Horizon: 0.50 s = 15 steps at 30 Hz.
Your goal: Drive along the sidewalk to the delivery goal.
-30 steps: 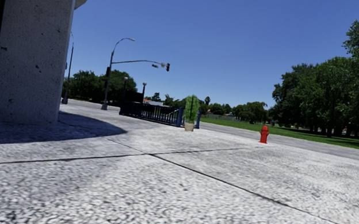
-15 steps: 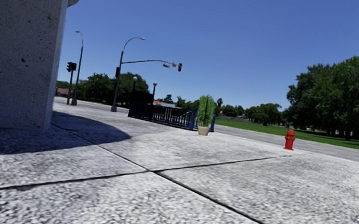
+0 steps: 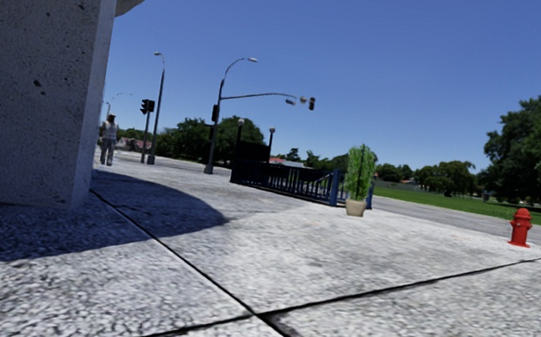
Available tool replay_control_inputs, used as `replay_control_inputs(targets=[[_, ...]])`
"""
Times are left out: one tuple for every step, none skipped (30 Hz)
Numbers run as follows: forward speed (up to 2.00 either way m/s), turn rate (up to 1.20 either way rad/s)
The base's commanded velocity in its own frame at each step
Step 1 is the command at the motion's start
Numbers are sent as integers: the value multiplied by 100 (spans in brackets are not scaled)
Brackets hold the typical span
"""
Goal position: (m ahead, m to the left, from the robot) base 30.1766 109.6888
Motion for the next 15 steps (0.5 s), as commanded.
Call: replay_control_inputs(targets=[[200, 37], [200, 37], [200, 37], [200, 37], [200, 37], [200, 37], [200, 37], [200, 28], [200, 28], [200, 10], [200, 0], [200, 0], [200, 0], [200, 0], [200, 0]])
